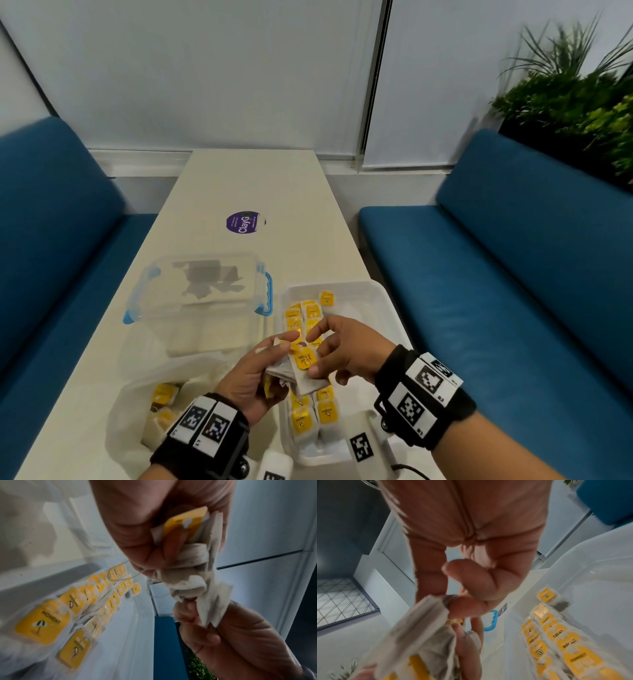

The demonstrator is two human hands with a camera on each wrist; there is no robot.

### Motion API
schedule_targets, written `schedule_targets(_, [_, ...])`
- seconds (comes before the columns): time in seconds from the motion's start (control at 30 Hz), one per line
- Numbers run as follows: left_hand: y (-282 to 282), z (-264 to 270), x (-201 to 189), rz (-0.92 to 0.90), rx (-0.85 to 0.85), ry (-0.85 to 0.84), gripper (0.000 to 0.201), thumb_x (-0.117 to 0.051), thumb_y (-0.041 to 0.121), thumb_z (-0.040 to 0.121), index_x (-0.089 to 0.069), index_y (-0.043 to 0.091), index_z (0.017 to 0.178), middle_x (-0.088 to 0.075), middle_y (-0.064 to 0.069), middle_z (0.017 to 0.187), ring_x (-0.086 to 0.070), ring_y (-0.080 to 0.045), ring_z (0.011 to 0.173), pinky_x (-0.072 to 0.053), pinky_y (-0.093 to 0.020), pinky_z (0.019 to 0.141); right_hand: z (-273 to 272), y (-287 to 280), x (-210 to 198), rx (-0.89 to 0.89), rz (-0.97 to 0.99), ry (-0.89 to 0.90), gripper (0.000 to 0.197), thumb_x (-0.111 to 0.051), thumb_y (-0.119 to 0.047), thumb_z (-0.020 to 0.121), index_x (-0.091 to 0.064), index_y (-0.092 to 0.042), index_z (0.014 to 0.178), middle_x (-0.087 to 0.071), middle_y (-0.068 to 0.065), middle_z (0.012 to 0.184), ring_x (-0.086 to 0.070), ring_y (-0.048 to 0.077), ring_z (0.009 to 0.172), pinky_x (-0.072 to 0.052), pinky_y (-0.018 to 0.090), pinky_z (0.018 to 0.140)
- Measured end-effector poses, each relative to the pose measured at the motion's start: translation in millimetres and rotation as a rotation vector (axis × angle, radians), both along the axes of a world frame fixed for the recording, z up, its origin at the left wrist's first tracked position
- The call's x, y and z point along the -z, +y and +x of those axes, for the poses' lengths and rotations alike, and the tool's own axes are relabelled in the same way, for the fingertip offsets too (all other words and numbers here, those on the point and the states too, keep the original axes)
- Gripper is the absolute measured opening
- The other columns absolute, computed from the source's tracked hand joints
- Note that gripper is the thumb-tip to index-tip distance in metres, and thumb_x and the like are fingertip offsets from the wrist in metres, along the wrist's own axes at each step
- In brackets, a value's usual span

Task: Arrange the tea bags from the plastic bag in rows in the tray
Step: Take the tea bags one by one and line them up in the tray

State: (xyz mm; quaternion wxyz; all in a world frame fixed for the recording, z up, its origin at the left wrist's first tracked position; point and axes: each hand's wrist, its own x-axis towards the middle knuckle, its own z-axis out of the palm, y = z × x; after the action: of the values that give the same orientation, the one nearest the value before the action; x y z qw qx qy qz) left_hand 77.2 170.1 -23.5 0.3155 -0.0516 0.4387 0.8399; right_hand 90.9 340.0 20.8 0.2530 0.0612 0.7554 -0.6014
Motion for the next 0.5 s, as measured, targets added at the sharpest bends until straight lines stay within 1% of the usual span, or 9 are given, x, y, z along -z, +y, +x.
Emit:
schedule_targets(0.03, [-0.3, 0.2, -1.5, 0.010, -0.013, -0.014, 0.029, -0.066, 0.008, 0.069, -0.064, 0.010, 0.098, -0.071, -0.009, 0.071, -0.066, -0.018, 0.054, -0.050, -0.022, 0.049, -0.4, 1.7, -0.3, -0.010, 0.014, -0.003, 0.037, -0.074, 0.006, 0.071, -0.055, -0.019, 0.090, -0.052, -0.003, 0.058, -0.052, 0.009, 0.047, -0.038, 0.021, 0.043])
schedule_targets(0.1, [-2.4, 0.1, -2.5, 0.014, -0.051, -0.055, 0.020, -0.055, 0.005, 0.079, -0.064, 0.008, 0.097, -0.069, -0.009, 0.069, -0.063, -0.016, 0.047, -0.045, -0.016, 0.039, -2.8, 6.7, -0.4, 0.010, 0.046, 0.018, 0.033, -0.073, 0.007, 0.072, -0.057, -0.019, 0.085, -0.053, -0.003, 0.058, -0.049, 0.009, 0.049, -0.034, 0.019, 0.042])
schedule_targets(0.13, [-3.6, -0.2, -1.1, 0.004, -0.066, -0.077, 0.020, -0.051, 0.005, 0.082, -0.064, 0.008, 0.097, -0.068, -0.009, 0.072, -0.062, -0.015, 0.046, -0.041, -0.014, 0.036, -4.8, 10.1, -0.2, 0.044, 0.069, 0.044, 0.029, -0.072, 0.006, 0.073, -0.058, -0.017, 0.080, -0.054, -0.003, 0.059, -0.049, 0.009, 0.050, -0.033, 0.019, 0.042])
schedule_targets(0.2, [-4.9, -0.7, 0.7, -0.029, -0.066, -0.105, 0.020, -0.050, 0.006, 0.083, -0.065, 0.010, 0.097, -0.065, -0.010, 0.085, -0.060, -0.014, 0.048, -0.037, -0.012, 0.034, -9.9, 18.9, -0.1, 0.140, 0.115, 0.119, 0.022, -0.071, 0.001, 0.076, -0.058, -0.016, 0.070, -0.057, -0.002, 0.061, -0.049, 0.009, 0.052, -0.033, 0.018, 0.041])
schedule_targets(0.23, [-5.5, -0.3, 1.7, -0.037, -0.064, -0.118, 0.020, -0.049, 0.006, 0.084, -0.064, 0.009, 0.098, -0.064, -0.010, 0.089, -0.060, -0.015, 0.049, -0.036, -0.011, 0.033, -12.6, 23.5, -0.2, 0.187, 0.129, 0.160, 0.021, -0.069, -0.002, 0.079, -0.058, -0.016, 0.068, -0.059, -0.002, 0.062, -0.051, 0.008, 0.053, -0.034, 0.018, 0.041])
schedule_targets(0.3, [-6.1, 0.3, 3.6, -0.038, -0.063, -0.147, 0.021, -0.047, 0.004, 0.088, -0.063, 0.008, 0.100, -0.063, -0.011, 0.089, -0.059, -0.015, 0.048, -0.036, -0.012, 0.032, -17.5, 31.6, 0.0, 0.254, 0.151, 0.221, 0.018, -0.066, -0.009, 0.084, -0.060, -0.017, 0.069, -0.062, -0.002, 0.066, -0.055, 0.007, 0.057, -0.036, 0.017, 0.041])
schedule_targets(0.37, [-6.0, 0.6, 2.8, -0.054, -0.057, -0.156, 0.022, -0.048, 0.004, 0.086, -0.064, 0.008, 0.100, -0.062, -0.010, 0.089, -0.058, -0.015, 0.048, -0.035, -0.012, 0.031, -23.3, 38.3, 0.5, 0.302, 0.121, 0.243, 0.014, -0.064, -0.013, 0.086, -0.062, -0.017, 0.073, -0.063, -0.002, 0.070, -0.057, 0.008, 0.064, -0.039, 0.018, 0.043])
schedule_targets(0.43, [-6.7, -0.6, 3.5, -0.072, -0.058, -0.162, 0.022, -0.051, 0.005, 0.083, -0.064, 0.009, 0.100, -0.063, -0.009, 0.088, -0.058, -0.015, 0.049, -0.034, -0.012, 0.031, -30.5, 43.0, 1.8, 0.351, 0.059, 0.229, 0.012, -0.064, -0.013, 0.087, -0.064, -0.015, 0.075, -0.063, -0.001, 0.075, -0.056, 0.009, 0.071, -0.041, 0.020, 0.049])
schedule_targets(0.5, [-7.7, -1.6, 2.9, -0.088, -0.073, -0.175, 0.022, -0.050, 0.005, 0.084, -0.064, 0.009, 0.101, -0.064, -0.010, 0.088, -0.059, -0.016, 0.049, -0.034, -0.012, 0.031, -36.9, 46.7, 4.5, 0.367, 0.083, 0.211, 0.006, -0.064, -0.012, 0.087, -0.068, -0.012, 0.083, -0.065, -0.004, 0.085, -0.056, 0.011, 0.079, -0.042, 0.022, 0.057])
